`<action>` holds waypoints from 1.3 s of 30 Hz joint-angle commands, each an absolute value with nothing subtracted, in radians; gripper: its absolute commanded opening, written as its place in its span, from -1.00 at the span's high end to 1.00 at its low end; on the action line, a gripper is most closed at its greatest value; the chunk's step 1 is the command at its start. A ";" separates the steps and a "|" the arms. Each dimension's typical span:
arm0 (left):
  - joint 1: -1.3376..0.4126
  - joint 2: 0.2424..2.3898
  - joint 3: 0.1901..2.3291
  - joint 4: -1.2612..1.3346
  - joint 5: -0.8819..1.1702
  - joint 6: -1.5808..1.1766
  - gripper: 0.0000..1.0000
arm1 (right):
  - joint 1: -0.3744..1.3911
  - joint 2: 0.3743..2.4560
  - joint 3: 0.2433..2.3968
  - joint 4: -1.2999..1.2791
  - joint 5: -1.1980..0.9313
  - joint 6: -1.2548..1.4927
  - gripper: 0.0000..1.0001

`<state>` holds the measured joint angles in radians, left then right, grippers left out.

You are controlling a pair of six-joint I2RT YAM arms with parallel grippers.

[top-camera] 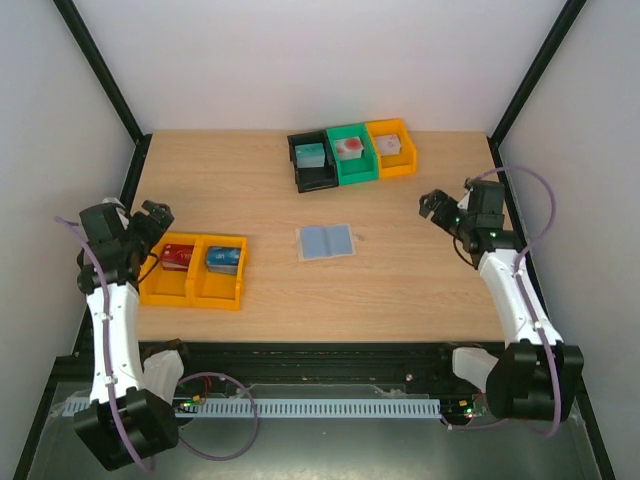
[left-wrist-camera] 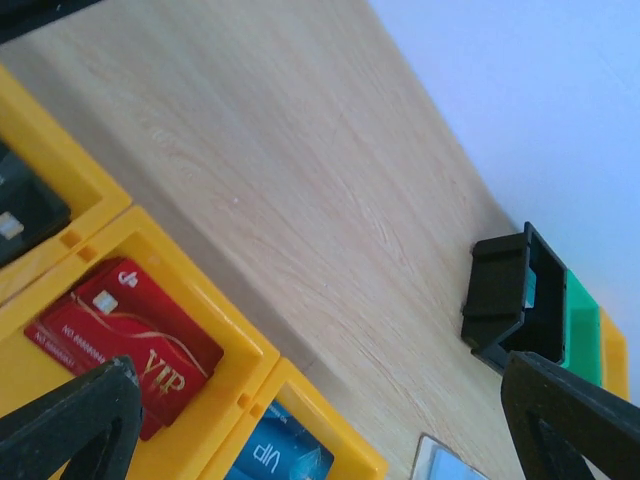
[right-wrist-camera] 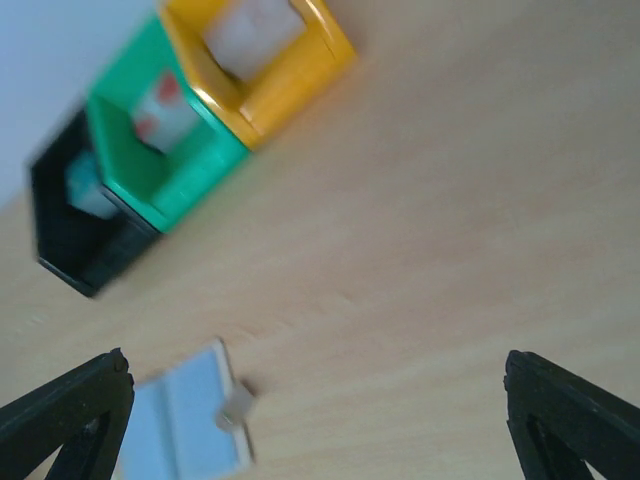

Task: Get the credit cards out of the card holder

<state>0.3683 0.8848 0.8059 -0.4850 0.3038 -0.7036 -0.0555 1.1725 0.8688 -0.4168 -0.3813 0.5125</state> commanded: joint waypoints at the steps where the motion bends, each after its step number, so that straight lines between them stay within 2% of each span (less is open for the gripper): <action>1: 0.358 0.867 0.825 -0.413 0.336 -0.606 -0.97 | -0.045 1.117 0.868 -0.199 -0.319 0.485 -0.97; 4: 0.328 0.883 0.822 -0.355 0.370 -0.550 -0.98 | -0.045 1.082 0.827 -0.048 -0.323 0.476 -0.97; 7: 0.222 0.945 0.859 -0.297 0.358 -0.427 -0.97 | -0.046 1.048 0.780 0.111 -0.304 0.462 -0.97; 10: 0.140 1.014 0.933 -0.264 0.330 -0.328 -0.98 | -0.045 1.012 0.718 0.253 -0.215 0.417 -0.97; 12: 0.090 1.045 0.981 -0.238 0.265 -0.322 -0.98 | -0.045 0.988 0.654 0.367 -0.126 0.380 -0.97; 14: 0.008 1.047 0.990 -0.197 0.087 -0.333 -0.98 | -0.046 0.960 0.568 0.484 -0.074 0.333 -0.97; 17: -0.094 0.983 0.878 -0.033 -0.160 -0.267 -0.98 | -0.045 0.923 0.395 0.702 -0.009 0.275 -0.97; 22: -0.104 0.869 0.519 0.398 -0.213 -0.168 -0.98 | -0.046 0.933 0.146 0.997 0.104 0.256 -0.97; 26: -0.104 0.849 0.307 0.636 -0.237 -0.100 -0.98 | -0.046 1.021 0.058 1.085 0.084 0.237 -0.97; 31: -0.104 0.966 0.194 0.860 -0.317 -0.052 -0.99 | -0.045 1.215 0.021 1.323 0.047 0.254 -0.97; 35: -0.089 1.072 0.061 1.195 -0.205 -0.034 -0.99 | -0.046 1.347 0.082 1.368 0.003 0.193 -0.97; 39: -0.047 1.228 0.049 1.323 -0.069 -0.012 -0.99 | -0.047 1.547 0.115 1.519 -0.066 0.176 -0.97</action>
<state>-0.0811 1.1095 0.0624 1.0088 -0.2035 -0.0586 -0.0456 1.4178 0.0727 1.3064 -0.0109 0.2226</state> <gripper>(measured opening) 0.994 0.987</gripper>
